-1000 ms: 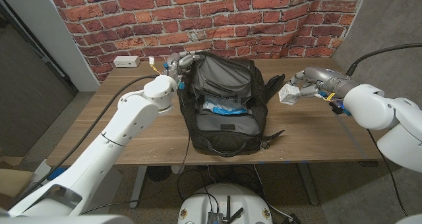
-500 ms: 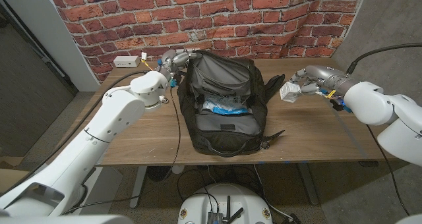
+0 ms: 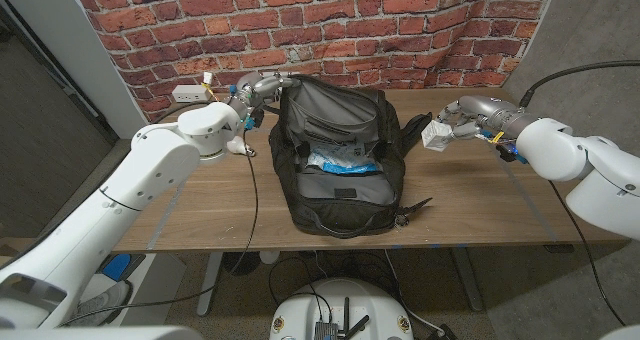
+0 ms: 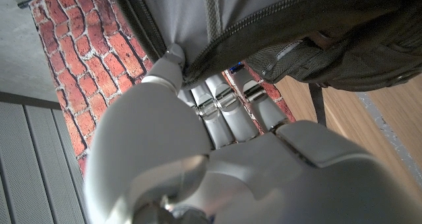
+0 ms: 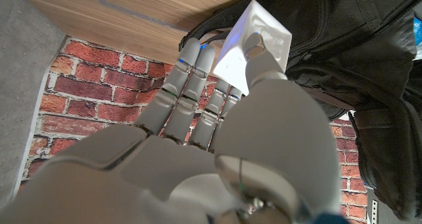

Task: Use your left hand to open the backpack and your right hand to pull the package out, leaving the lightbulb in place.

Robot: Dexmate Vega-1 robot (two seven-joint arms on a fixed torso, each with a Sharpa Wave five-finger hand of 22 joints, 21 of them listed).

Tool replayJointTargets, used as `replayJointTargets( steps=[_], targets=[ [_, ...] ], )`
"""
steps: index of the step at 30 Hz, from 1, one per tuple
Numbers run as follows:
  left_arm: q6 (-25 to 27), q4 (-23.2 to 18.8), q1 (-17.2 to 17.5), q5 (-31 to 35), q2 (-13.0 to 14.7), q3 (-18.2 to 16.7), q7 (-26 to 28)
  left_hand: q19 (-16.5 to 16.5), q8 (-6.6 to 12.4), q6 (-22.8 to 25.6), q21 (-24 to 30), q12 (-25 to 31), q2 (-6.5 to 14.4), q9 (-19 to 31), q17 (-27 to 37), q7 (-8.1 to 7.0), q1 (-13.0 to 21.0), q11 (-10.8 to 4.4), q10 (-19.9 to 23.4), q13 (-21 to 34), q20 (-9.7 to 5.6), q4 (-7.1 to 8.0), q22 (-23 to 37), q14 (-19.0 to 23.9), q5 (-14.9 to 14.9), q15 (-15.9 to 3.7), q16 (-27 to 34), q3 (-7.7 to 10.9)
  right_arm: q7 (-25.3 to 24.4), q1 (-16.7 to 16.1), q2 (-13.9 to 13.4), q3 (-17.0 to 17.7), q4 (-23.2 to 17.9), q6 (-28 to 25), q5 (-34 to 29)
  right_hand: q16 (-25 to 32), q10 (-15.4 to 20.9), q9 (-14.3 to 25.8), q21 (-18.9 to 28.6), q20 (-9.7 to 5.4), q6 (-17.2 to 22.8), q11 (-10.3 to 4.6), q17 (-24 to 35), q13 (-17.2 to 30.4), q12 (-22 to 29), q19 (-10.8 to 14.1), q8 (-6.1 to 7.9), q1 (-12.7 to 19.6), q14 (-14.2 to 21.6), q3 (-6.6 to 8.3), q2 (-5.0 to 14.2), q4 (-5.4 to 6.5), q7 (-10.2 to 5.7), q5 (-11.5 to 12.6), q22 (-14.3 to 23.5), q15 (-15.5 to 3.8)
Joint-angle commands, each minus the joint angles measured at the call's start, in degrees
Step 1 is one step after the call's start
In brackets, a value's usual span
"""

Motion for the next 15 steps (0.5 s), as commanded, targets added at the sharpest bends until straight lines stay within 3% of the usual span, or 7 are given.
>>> replayJointTargets(
  steps=[1,7,15],
  targets=[
    [-2.4,2.0,-1.8,-1.0,6.9,-1.1,-10.1,-0.9,-0.17,-1.7,-0.3,-0.1,-0.4,0.1,-0.1,0.09,-1.6,0.04,-2.5,0.0,-6.02,0.24,0.1,-2.8,0.3,-0.59,-0.1,0.22,-1.6,4.1,-2.3,-3.5,2.7,1.4,2.4,-0.2,4.7,0.3,0.4,-6.77,0.7,-2.48,0.1,1.7,0.5,-0.3,0.51,-1.1,0.7,1.11,1.96,1.4,-0.04,0.3,-0.1,-7.45],
    [-4.2,3.7,-3.4,-0.4,9.3,-0.1,-16.2,-2.4,-0.61,-5.3,-0.4,-0.1,-0.9,-0.1,-0.3,0.61,-5.1,0.23,-6.7,-0.1,-5.32,0.91,0.1,-7.7,0.2,-0.06,-0.4,0.21,-2.4,5.8,-3.4,-5.2,3.7,2.7,3.5,-0.3,4.8,0.3,0.6,-6.72,0.6,-2.5,0.1,1.8,0.4,-0.4,0.46,-1.3,0.7,1.06,1.93,1.45,-0.01,0.3,-0.1,-7.35],
    [-5.3,4.6,-4.7,-0.5,11.1,0.6,-20.9,-5.8,-0.69,-9.0,-0.8,-0.2,-2.1,-0.3,-0.6,0.97,-7.8,1.17,-13.0,-0.3,-4.33,0.41,0.1,-14.2,0.1,0.59,-0.4,0.6,-3.8,6.6,-4.6,-6.3,4.5,3.6,4.8,-0.4,4.9,0.3,0.8,-6.68,0.6,-2.48,0.1,1.8,0.3,-0.5,0.39,-1.5,0.7,1.01,1.92,1.46,0.05,0.3,-0.2,-7.44]
  ],
)
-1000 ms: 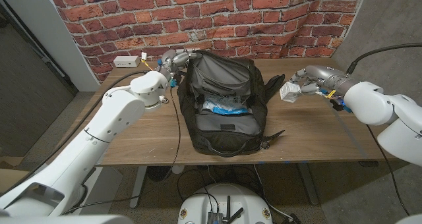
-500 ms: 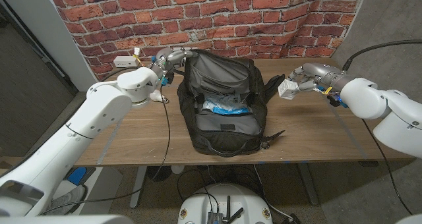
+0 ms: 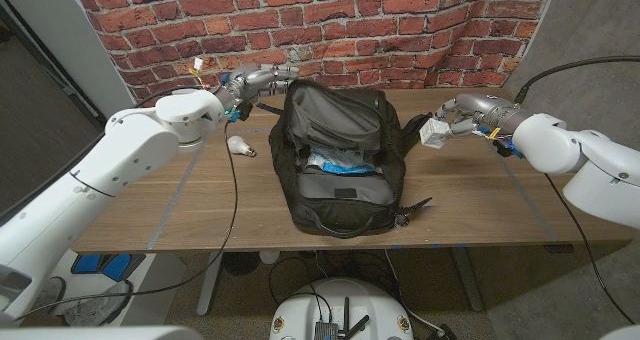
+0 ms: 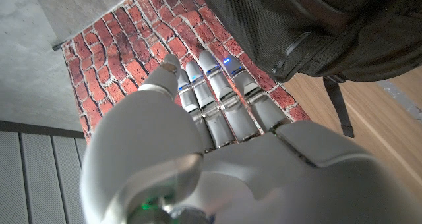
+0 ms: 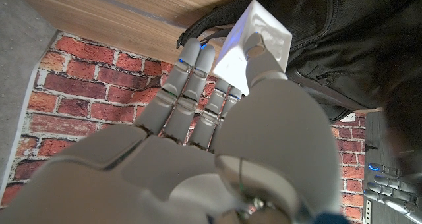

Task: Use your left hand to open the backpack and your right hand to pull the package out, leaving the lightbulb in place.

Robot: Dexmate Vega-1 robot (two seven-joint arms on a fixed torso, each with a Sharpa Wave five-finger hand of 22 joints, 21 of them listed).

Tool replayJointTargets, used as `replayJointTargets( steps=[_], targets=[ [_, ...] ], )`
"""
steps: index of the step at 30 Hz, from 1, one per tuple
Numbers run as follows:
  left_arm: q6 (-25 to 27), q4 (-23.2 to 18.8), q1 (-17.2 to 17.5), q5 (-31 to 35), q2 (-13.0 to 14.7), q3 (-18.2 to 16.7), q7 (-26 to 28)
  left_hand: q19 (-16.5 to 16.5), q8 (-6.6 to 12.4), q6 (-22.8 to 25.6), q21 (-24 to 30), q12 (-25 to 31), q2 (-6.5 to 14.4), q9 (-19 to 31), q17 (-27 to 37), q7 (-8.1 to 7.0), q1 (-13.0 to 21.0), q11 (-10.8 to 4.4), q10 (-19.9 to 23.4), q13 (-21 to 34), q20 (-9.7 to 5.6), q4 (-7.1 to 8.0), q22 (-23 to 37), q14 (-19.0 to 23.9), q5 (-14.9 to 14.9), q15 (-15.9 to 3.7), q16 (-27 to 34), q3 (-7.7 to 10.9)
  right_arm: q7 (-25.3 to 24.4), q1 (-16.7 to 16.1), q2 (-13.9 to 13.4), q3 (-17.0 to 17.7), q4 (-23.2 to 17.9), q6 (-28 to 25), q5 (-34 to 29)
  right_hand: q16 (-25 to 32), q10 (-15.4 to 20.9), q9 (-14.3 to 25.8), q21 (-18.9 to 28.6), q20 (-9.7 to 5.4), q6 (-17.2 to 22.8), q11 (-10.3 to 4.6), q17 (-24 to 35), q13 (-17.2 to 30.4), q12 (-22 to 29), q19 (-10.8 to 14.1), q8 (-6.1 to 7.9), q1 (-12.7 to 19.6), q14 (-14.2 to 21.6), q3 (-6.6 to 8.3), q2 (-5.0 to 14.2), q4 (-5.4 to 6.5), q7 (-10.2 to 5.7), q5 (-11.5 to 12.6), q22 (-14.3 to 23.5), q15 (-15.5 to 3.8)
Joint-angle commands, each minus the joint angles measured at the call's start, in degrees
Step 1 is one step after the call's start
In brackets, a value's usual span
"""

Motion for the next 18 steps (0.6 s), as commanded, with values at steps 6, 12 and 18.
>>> replayJointTargets(
  steps=[6,12,18],
  targets=[
    [-2.3,1.3,-1.2,-0.5,3.8,0.7,-7.7,-2.7,-0.09,-3.2,-0.3,-0.2,-1.9,0.0,-0.2,0.06,-2.3,1.36,-5.3,0.0,-4.64,-0.55,0.1,-5.8,0.1,-3.49,0.0,0.51,-2.9,1.6,-2.6,-1.9,2.0,2.3,2.9,-0.4,4.8,0.3,0.5,-6.51,0.4,-2.41,0.2,1.9,0.0,-0.5,0.11,-1.6,0.7,1.2,1.91,1.24,-0.09,0.3,0.0,-7.44],
    [-4.5,1.2,0.0,-0.1,3.2,0.4,-7.4,-5.7,-0.11,-7.4,-0.4,-0.3,-4.1,-0.2,-0.3,0.06,-5.0,2.67,-12.1,-0.2,-3.53,-0.39,0.0,-13.2,-0.4,-1.16,0.1,-0.36,-3.9,1.4,-2.8,-2.0,2.6,2.9,3.7,-0.5,4.8,0.3,0.7,-6.46,0.5,-2.31,0.2,1.9,0.0,-0.6,0.11,-1.8,0.7,1.12,1.84,1.27,-0.06,0.3,0.0,-7.33],
    [-6.0,1.5,0.7,0.4,2.8,0.5,-7.3,-8.8,-0.47,-11.4,-0.8,-0.6,-5.5,-0.5,-0.2,0.03,-7.0,3.64,-18.2,-0.5,-2.86,-0.19,-0.1,-19.2,-0.6,0.49,0.0,-1.59,-4.6,1.2,-3.4,-2.2,3.0,2.8,3.8,-0.7,4.8,0.3,0.8,-6.45,0.6,-2.24,0.1,2.0,-0.1,-0.7,0.08,-1.8,0.5,1.15,1.79,1.19,-0.04,0.3,-0.1,-7.42]
  ],
)
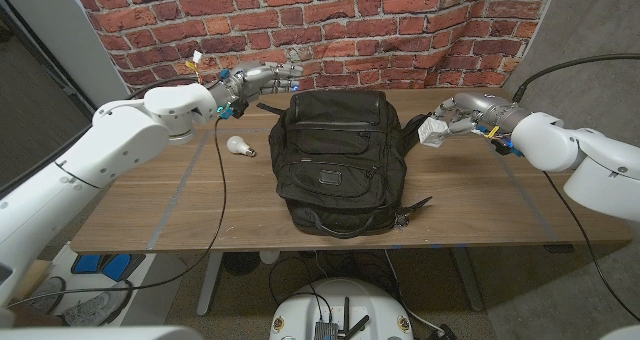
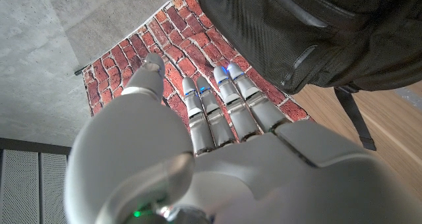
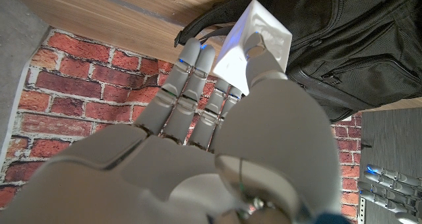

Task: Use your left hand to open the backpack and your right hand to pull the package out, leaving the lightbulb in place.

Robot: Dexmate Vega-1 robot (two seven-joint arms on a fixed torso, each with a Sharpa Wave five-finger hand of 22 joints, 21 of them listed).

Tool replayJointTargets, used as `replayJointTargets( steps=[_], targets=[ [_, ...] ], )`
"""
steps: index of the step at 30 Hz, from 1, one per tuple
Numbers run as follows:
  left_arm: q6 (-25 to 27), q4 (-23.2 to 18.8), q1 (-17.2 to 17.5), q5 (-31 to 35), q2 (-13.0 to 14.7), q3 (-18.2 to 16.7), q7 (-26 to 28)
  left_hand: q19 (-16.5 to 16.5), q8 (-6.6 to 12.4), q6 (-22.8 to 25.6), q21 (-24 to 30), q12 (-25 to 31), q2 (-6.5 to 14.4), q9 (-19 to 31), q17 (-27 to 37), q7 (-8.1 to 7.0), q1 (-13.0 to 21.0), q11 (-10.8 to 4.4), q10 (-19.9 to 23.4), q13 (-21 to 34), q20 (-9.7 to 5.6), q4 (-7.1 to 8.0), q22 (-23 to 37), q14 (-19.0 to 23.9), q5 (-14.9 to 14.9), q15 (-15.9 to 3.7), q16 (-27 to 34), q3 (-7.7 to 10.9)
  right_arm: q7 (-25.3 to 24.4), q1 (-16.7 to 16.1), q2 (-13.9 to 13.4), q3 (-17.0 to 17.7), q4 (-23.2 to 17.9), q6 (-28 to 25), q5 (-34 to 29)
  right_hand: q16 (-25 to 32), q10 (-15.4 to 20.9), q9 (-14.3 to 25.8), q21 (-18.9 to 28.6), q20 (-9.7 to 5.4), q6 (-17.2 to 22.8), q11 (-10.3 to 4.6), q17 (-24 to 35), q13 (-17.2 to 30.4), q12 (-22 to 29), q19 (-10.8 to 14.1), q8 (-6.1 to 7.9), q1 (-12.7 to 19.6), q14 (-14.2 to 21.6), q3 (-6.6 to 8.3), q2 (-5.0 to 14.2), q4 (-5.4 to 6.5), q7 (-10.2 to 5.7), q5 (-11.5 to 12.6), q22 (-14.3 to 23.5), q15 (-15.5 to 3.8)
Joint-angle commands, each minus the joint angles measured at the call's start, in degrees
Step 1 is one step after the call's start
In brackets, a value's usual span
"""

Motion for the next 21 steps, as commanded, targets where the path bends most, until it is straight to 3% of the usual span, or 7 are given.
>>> replayJointTargets(
  steps=[1,11,21],
  targets=[
    [-3.6,0.4,1.5,0.7,-0.5,0.0,-0.5,-2.1,-0.38,-2.7,-0.3,-0.2,-0.3,0.0,0.1,-0.42,-1.4,0.8,-3.7,0.0,-3.6,0.25,-0.1,-3.7,-0.2,-3.54,0.1,-1.05,-1.8,-0.2,-1.2,-0.5,1.1,0.6,1.0,-0.3,4.6,0.3,0.6,-6.76,0.5,-2.46,0.1,2.0,-0.1,-0.4,0.28,-1.8,0.5,1.15,1.81,1.19,-0.13,0.3,-0.1,-7.4],
    [-7.7,1.8,3.3,3.4,-3.1,0.9,2.0,-7.6,-0.25,-8.0,-0.7,0.0,-0.6,-0.5,0.2,-1.16,-3.9,1.7,-10.3,-0.3,-3.51,0.62,-0.4,-11.1,-0.3,-1.66,0.2,-2.77,-2.7,0.6,-2.0,-1.9,2.6,0.8,1.2,-0.6,4.4,0.3,0.8,-6.75,0.4,-2.64,0.1,2.0,-0.4,-0.8,0.18,-1.9,0.2,1.12,1.72,1.15,-0.29,0.3,-0.2,-7.33],
    [-13.7,4.7,4.7,7.7,-6.2,2.5,3.3,-13.3,-0.38,-11.3,-1.0,0.1,-0.6,-0.7,0.2,-2.26,-7.4,1.76,-14.2,-0.4,-4.38,1.51,-0.5,-15.6,-0.7,-1.28,0.3,-4.32,-3.5,2.0,-2.8,-4.1,4.2,1.4,1.0,-0.7,4.4,0.3,1.0,-6.69,0.4,-2.57,0.2,2.0,-0.5,-1.0,0.09,-1.9,0.1,1.14,1.67,1.02,-0.43,0.3,-0.3,-7.45]
  ],
)
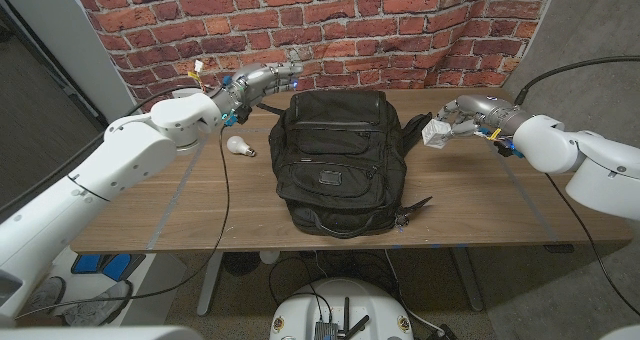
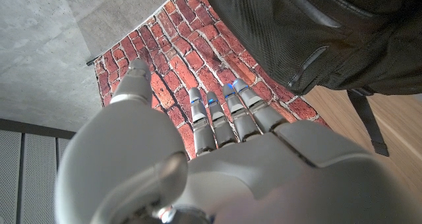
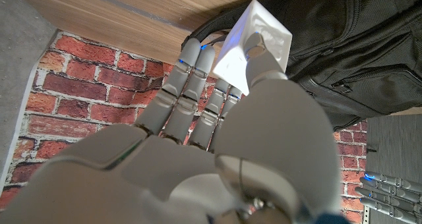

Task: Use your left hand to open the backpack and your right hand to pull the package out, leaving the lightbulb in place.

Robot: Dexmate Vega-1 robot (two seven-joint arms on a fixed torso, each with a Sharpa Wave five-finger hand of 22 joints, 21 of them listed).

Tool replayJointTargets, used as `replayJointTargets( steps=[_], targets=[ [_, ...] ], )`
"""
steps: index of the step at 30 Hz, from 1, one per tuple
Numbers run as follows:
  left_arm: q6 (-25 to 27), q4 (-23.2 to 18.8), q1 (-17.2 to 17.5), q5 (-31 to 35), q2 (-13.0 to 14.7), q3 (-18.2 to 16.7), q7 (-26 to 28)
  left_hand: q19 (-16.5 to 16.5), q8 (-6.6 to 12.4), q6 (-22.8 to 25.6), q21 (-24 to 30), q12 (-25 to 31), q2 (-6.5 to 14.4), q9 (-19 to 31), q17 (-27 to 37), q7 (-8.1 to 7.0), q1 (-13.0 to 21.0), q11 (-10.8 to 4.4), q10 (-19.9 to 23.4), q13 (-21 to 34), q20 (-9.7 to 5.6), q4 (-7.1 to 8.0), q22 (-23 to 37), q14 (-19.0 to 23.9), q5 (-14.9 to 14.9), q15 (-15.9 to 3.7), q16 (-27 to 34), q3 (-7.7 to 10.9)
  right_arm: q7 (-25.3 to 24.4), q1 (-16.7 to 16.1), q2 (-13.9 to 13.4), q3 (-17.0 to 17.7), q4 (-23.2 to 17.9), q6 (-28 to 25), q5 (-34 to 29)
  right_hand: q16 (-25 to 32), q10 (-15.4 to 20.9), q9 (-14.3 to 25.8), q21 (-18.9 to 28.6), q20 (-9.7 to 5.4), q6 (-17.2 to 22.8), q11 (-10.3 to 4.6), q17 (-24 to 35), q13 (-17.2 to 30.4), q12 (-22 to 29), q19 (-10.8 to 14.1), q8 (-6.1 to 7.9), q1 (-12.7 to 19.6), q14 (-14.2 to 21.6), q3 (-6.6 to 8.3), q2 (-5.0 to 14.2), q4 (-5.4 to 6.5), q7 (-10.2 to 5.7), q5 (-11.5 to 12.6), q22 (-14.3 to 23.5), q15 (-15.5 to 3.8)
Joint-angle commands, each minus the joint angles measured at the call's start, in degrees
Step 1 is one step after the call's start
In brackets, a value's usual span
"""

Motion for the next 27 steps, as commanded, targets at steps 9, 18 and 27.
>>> replayJointTargets(
  steps=[9,18,27],
  targets=[
    [-7.6,2.7,3.4,8.0,-5.2,1.8,6.5,-5.6,-0.3,-5.4,0.2,0.0,0.8,0.0,0.2,-2.24,-4.0,0.01,-5.5,0.0,-5.11,0.72,0.0,-5.7,-0.2,-1.84,0.4,-1.33,-1.6,2.9,-2.0,-4.7,3.3,1.0,-0.9,-0.4,4.3,0.3,0.6,-6.7,0.3,-2.62,0.1,2.1,-0.2,-0.7,0.29,-2.0,-0.3,1.15,1.64,1.03,-0.38,0.6,-0.1,-7.33],
    [-11.5,4.2,5.3,11.6,-7.8,1.8,9.7,-7.7,-0.24,-7.8,0.2,0.1,1.1,0.0,0.2,-3.67,-5.1,0.26,-7.6,0.0,-4.73,0.62,0.0,-8.5,-0.2,-1.26,0.3,-1.62,-1.0,5.2,-2.6,-7.1,5.2,2.3,-1.2,-0.6,4.2,0.3,0.7,-6.7,0.2,-2.56,0.1,2.1,-0.4,-1.1,0.21,-2.2,-0.6,1.05,1.45,1.04,-0.46,0.5,-0.2,-7.24],
    [-13.4,6.2,6.6,13.2,-9.4,1.9,10.6,-8.9,-0.1,-8.4,0.2,0.3,2.3,0.0,0.2,-3.66,-5.4,0.52,-7.9,0.0,-4.62,0.72,0.0,-9.7,-0.1,-1.06,0.3,-1.28,1.9,9.9,-2.2,-11.1,7.4,3.6,-2.8,-1.1,3.6,0.3,0.8,-6.58,0.0,-2.54,0.0,2.1,-0.8,-1.7,0.06,-2.5,-1.2,1.01,1.4,1.12,-0.5,0.5,-0.3,-7.18]
  ],
)
